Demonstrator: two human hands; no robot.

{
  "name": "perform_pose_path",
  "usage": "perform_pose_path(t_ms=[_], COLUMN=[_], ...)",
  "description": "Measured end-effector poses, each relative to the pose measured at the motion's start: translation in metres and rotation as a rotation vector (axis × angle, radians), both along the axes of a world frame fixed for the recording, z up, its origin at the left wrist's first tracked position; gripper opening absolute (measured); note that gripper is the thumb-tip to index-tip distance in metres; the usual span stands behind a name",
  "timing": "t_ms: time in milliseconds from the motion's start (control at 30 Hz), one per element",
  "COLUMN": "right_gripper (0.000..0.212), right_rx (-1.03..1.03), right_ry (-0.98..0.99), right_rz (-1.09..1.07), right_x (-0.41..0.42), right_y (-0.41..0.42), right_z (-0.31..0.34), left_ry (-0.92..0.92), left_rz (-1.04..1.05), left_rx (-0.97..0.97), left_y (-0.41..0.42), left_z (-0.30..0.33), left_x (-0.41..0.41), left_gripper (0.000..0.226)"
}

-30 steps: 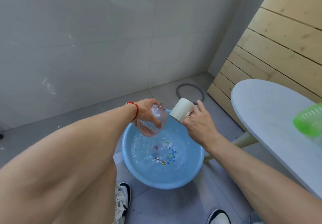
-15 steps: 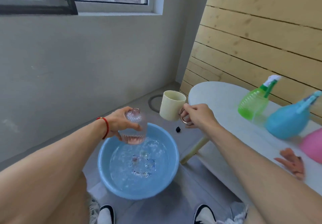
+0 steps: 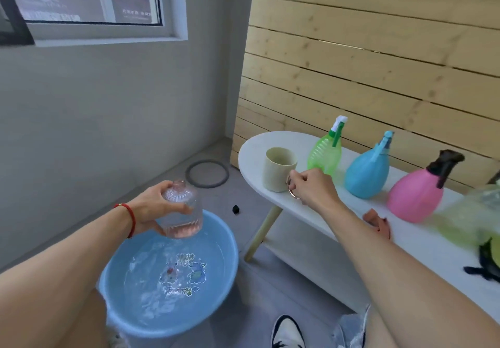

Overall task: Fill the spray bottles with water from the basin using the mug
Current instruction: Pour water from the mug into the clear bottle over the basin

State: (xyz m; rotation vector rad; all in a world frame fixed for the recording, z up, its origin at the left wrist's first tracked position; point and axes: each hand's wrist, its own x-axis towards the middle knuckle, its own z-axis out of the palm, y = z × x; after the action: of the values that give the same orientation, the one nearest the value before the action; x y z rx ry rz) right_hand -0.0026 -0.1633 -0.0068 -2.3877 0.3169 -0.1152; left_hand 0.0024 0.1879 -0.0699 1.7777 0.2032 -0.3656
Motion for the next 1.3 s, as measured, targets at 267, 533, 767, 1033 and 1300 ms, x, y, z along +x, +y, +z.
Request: perform_pose_path(t_ms=[267,533,767,1033,1300], right_gripper=[0.049,0.037,0.023,0.023,0.028], right_rx=[-0.459,-0.548,-0.319,0.084,-0.067], right_ry=[-0.004,0.461,0.323,-0.093,-0.229], right_rz=[-0.248,-0.277,-0.205,0.139,0.370], right_x=[-0.012,-0.048,-0.052,-0.083,-0.050], right_y=[-0.060,-0.117,-0.130,-0.075,0.015], right_z=[0.017,0.001,0.011,0.061,0.053], left_ry=[-0.004,-0.005,0.000,-0.035,-0.068], left_rz=[-0.061,-0.115,-0.147,-0.172,-0.195], left_rx=[0.043,0.083,0.070,0.105,0.196], left_y=[-0.011,-0.022,-0.029,-0.029,-0.023], left_z=[-0.001,-0.003,-0.007,-0.006,-0.002], left_x=[0.005,0.008,0.014,0.018,0.013], left_gripper=[0.086,0.082,0.070,0.094,0.090])
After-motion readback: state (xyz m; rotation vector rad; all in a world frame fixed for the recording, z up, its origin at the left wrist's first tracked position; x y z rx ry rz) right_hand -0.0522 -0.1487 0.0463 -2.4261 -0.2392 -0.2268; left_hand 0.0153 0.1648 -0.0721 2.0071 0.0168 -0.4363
